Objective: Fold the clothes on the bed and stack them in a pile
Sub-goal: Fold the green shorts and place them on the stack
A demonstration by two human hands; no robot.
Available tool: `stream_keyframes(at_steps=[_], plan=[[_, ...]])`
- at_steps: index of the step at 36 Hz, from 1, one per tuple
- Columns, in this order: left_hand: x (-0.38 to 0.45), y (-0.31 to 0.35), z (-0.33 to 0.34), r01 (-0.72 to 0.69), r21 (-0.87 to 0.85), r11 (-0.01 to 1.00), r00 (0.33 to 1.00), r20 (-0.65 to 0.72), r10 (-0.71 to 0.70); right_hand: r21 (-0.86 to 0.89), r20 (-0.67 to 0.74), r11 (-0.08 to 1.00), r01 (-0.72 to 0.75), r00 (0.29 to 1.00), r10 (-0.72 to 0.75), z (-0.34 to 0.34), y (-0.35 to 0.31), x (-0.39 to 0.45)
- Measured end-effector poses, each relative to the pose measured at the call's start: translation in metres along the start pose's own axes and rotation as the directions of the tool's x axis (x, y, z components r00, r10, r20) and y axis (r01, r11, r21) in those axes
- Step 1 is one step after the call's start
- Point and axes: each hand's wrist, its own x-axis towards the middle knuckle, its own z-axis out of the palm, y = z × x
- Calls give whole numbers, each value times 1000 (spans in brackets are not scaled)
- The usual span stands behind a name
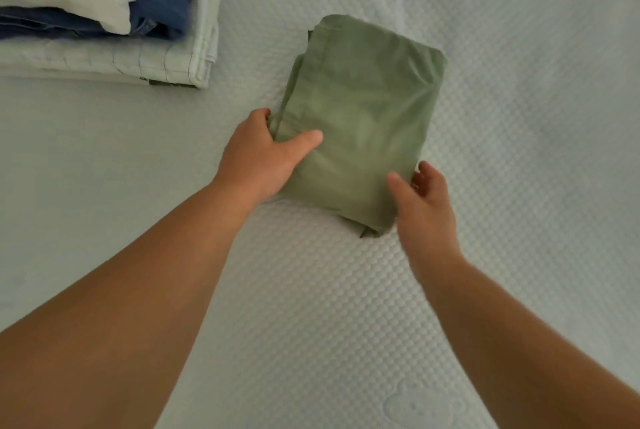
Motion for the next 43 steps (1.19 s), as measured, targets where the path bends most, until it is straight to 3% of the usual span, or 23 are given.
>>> stream_keyframes(at_steps=[4,7,10,17,21,31,43], plan=[[-8,3,4,127,-62,990,991,42,-124,121,126,973,-196,975,181,-10,-11,25],[-20,9,3,331,-386,861,940,219,-263,138,197,956,-258,953,229,-16,-17,20],[-38,12,-5,458,-611,645,888,346,-302,148,225,962,-229,955,193,-25,-24,5],[-108,17,-48,612,-657,440,791,520,-323,33,261,998,-58,964,47,-43,-48,-67],[-141,17,-82,587,-719,373,810,517,-278,7,307,1000,17,952,-18,-39,-56,-102],[-180,18,-159,367,-879,305,929,328,-172,90,444,979,183,872,-204,-2,-102,-145],[-110,33,-276,215,-900,379,977,192,-97,109,379,932,346,852,-361,92,-195,-148]])
